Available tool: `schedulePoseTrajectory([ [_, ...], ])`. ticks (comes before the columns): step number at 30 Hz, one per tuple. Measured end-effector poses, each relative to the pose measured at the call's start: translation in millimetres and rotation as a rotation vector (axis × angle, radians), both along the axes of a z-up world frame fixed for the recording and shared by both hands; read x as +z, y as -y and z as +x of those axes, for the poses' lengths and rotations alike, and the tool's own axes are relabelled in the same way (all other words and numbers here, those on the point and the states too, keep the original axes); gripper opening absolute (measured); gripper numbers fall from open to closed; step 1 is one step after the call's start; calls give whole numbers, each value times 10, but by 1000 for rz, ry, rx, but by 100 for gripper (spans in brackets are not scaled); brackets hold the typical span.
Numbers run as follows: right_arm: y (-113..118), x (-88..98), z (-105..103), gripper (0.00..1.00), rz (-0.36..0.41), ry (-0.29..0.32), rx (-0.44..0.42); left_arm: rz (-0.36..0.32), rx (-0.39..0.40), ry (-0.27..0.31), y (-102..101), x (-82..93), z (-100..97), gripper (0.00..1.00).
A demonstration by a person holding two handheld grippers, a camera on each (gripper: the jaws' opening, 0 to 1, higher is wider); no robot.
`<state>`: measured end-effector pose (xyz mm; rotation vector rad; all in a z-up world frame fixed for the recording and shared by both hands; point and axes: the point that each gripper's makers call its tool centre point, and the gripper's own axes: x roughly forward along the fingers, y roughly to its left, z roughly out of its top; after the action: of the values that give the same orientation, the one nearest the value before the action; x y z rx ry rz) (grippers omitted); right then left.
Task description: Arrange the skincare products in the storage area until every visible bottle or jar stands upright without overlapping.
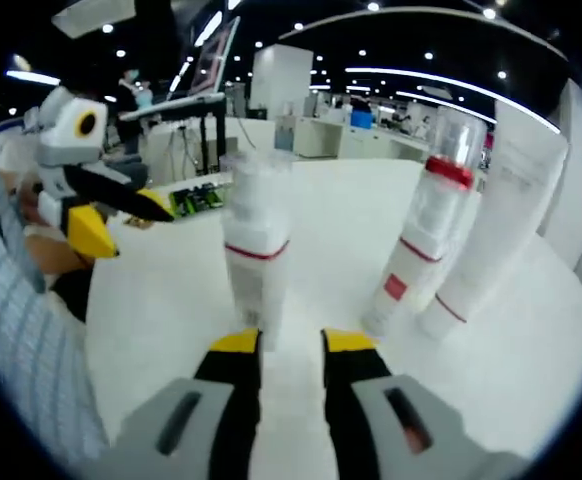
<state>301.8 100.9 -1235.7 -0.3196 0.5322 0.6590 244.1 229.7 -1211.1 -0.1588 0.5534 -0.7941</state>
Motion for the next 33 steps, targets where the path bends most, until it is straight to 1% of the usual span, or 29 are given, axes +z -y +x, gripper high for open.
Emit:
schedulePoseTrajectory([
  [1, 43, 23, 47, 21, -8, 14, -13, -1, 0, -6, 7, -10, 0, 53],
  [3, 41, 70, 55, 21, 21, 9, -21, 0, -4, -15, 20, -30, -1, 53],
  [6, -53, 111, -72, 22, 54, -9, 3, 3, -8, -22, 33, -54, -4, 53],
  [9, -183, 81, -215, 26, 64, -29, 32, 3, -8, -28, 24, -73, -14, 53],
  [10, -215, 68, -227, 27, 68, -33, 31, 5, -9, -30, 22, -79, -19, 53],
  [13, -327, 25, -190, 28, 95, -51, 3, 10, -10, -38, 11, -97, -35, 52],
  [16, -387, 4, -127, 28, 75, -32, 0, 18, -8, -46, -9, -119, -44, 52],
  [19, -342, 13, -82, 27, 64, -23, -7, 14, -2, -49, -26, -124, -48, 52],
  [23, -183, 12, -20, 27, 53, -17, -40, 19, 0, -52, -55, -138, -58, 52],
  [26, -43, 12, 44, 26, 31, -5, -69, 17, 9, -55, -87, -149, -48, 52],
  [30, 17, 20, 90, 25, 20, 3, -85, 15, 14, -58, -94, -152, -35, 52],
  [31, 4, 39, 88, 25, 31, 6, -82, 17, 15, -60, -96, -157, -29, 52],
  [33, -105, 94, 60, 26, 88, 8, -55, 21, 13, -61, -96, -164, -25, 52],
])
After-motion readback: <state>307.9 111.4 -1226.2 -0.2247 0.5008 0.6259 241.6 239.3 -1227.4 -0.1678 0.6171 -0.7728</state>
